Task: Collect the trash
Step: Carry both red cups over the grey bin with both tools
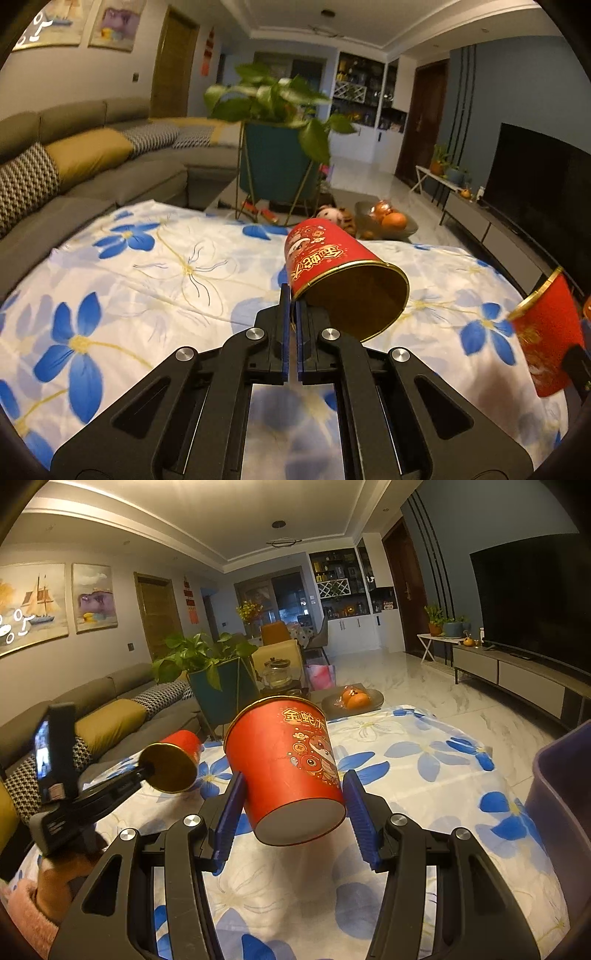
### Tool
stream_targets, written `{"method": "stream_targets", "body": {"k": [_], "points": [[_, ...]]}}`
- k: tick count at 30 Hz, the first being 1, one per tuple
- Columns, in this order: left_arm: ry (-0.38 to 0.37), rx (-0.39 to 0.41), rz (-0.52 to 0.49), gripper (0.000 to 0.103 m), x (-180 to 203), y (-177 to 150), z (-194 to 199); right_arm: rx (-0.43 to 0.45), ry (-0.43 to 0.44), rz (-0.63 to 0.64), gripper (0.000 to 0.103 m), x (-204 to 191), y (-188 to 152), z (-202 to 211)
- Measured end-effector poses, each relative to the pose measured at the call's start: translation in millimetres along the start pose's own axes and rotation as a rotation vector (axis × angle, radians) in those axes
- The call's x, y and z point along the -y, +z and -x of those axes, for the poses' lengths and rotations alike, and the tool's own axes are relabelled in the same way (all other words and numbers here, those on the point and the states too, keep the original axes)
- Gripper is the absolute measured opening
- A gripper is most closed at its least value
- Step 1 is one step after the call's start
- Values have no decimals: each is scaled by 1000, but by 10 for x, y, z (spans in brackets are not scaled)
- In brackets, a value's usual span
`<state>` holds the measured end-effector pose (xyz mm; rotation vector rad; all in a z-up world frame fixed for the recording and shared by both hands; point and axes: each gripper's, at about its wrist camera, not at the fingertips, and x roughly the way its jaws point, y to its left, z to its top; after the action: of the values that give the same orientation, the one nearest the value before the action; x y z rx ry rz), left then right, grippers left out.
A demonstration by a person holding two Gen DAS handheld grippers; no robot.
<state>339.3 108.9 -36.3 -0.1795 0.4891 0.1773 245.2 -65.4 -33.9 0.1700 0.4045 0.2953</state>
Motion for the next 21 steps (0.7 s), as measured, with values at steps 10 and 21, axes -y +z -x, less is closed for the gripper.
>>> {"method": "stream_targets", "body": {"k": [10,21], "points": [[-38,75,-63,2,315,-137,770,39,-23,-14,53,58,0,477],[-126,94,-112,2,760,-275,1213,85,-85,-40,53,336,6,1006]]}}
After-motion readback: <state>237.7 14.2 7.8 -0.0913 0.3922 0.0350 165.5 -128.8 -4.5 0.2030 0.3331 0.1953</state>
